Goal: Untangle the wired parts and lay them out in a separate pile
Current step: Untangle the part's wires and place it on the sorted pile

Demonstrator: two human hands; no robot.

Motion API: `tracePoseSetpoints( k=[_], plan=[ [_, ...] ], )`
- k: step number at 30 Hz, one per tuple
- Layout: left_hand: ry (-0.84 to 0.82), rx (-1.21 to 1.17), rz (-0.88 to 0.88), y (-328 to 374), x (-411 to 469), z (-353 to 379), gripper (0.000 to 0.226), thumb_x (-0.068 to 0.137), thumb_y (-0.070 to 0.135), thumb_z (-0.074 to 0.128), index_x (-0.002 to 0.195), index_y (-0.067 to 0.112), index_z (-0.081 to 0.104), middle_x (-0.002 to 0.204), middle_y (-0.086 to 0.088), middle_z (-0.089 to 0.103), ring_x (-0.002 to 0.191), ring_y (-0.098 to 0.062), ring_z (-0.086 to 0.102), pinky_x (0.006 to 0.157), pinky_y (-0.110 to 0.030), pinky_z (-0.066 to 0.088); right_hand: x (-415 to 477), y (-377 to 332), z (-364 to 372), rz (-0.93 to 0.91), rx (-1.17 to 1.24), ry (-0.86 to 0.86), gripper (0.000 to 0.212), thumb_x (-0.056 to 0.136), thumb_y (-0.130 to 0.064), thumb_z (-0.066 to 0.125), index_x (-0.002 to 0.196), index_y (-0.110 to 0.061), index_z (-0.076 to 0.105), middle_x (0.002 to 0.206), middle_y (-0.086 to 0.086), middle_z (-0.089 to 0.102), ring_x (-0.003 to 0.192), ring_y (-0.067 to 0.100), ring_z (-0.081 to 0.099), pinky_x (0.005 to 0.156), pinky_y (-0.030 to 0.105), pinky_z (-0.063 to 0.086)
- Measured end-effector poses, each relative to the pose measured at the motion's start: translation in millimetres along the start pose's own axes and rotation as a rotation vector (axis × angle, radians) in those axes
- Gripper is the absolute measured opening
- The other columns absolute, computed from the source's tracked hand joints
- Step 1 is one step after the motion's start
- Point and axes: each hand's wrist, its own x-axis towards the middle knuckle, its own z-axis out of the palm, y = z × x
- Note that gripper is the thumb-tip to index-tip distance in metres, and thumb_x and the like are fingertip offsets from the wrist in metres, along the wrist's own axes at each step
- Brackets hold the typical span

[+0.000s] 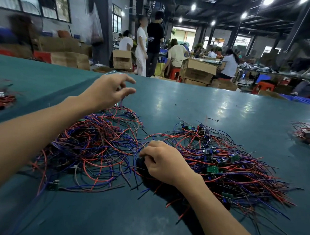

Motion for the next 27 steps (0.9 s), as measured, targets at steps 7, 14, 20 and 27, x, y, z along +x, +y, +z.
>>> tracePoseSetpoints(
  k=[7, 14, 20, 27],
  plan=[
    [0.052, -0.95, -0.302, 54.3, 6.6, 9.9, 0.029, 0.098, 0.027, 0.064, 0.121, 0.009, 0.066, 0.089, -0.002, 0.073, 0.073, -0.013, 0.071, 0.06, -0.027, 0.057, 2.2, 7.3, -8.9, 0.058, 0.257, 0.379, 0.021, 0.094, -0.003, 0.062, 0.11, -0.007, 0.075, 0.095, 0.004, 0.07, 0.081, 0.009, 0.063, 0.077, 0.022, 0.051],
    [0.051, -1.541, -0.671, 67.7, -39.6, 89.8, 0.018, 0.101, 0.027, 0.057, 0.112, 0.015, 0.066, 0.085, 0.0, 0.073, 0.063, -0.008, 0.061, 0.054, -0.024, 0.052, 8.7, 17.1, -11.8, 0.384, 0.632, 0.492, 0.034, 0.1, -0.009, 0.055, 0.131, -0.016, 0.067, 0.085, -0.009, 0.074, 0.052, 0.0, 0.049, 0.052, 0.013, 0.038],
    [0.002, -1.6, -0.643, 67.5, -60.2, 113.9, 0.025, 0.083, 0.034, 0.072, 0.102, 0.017, 0.075, 0.089, -0.003, 0.073, 0.073, -0.013, 0.07, 0.063, -0.029, 0.059, 12.0, 18.5, -20.6, 0.489, 0.943, 0.54, 0.024, 0.1, -0.03, 0.061, 0.087, -0.015, 0.074, 0.061, -0.006, 0.059, 0.051, 0.012, 0.044, 0.046, 0.023, 0.035],
    [-0.156, -1.649, -0.47, 79.1, -66.8, 119.5, 0.035, 0.068, 0.031, 0.089, 0.096, 0.015, 0.077, 0.092, -0.006, 0.072, 0.079, -0.016, 0.066, 0.059, -0.028, 0.054, 11.1, 14.5, -27.4, 0.464, 1.234, 0.468, 0.015, 0.092, -0.017, 0.072, 0.08, -0.016, 0.081, 0.062, 0.0, 0.062, 0.048, 0.009, 0.042, 0.038, 0.016, 0.027]
  ],
)
